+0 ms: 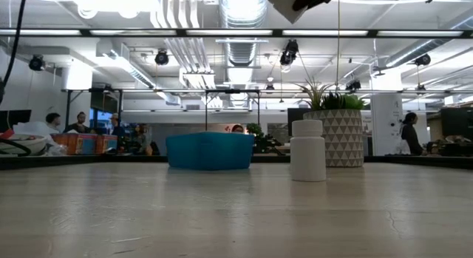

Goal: Pick and place pill bottles into a basket
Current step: Put the white pill bottle into the dark blue bin

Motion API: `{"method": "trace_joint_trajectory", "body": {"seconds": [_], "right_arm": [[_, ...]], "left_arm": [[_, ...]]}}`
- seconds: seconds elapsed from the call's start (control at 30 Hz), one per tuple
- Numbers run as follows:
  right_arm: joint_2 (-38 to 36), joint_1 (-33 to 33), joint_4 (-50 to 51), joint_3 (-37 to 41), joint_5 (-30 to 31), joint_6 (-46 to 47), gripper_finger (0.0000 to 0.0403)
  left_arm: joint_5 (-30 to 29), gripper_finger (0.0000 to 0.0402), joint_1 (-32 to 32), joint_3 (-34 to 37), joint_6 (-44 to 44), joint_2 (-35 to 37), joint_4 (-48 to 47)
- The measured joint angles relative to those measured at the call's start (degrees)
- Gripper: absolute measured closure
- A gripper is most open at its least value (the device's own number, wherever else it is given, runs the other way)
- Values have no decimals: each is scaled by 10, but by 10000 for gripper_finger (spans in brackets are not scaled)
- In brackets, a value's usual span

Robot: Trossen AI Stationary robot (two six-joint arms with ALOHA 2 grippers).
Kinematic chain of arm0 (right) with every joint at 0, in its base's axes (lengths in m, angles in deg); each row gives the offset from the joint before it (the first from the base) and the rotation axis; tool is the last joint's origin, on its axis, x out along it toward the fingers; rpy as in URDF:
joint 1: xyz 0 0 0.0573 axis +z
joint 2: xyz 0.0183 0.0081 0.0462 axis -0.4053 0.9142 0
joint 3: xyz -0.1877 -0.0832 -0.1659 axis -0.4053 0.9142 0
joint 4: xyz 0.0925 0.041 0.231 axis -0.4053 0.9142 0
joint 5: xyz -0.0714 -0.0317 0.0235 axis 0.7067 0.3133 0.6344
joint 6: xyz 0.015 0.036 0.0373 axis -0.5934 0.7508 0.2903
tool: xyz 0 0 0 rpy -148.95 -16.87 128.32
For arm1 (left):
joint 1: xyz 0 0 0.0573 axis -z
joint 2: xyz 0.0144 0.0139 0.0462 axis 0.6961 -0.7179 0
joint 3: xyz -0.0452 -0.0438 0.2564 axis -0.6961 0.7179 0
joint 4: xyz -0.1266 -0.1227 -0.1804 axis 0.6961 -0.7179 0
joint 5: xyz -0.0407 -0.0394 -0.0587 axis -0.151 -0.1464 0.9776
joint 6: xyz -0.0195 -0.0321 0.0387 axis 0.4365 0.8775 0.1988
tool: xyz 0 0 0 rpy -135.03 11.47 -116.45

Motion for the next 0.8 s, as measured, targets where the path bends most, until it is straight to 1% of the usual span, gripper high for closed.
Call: {"method": "trace_joint_trajectory", "body": {"seconds": [0.37, 0.8], "right_arm": [[47, 0, 3, -44, -2, -38, 253], [64, 0, -4, -56, -19, -43, 253]], "left_arm": [[-7, 104, 0, 2, 2, -23, -13], [-7, 105, 0, 2, 2, -25, -13]]}}
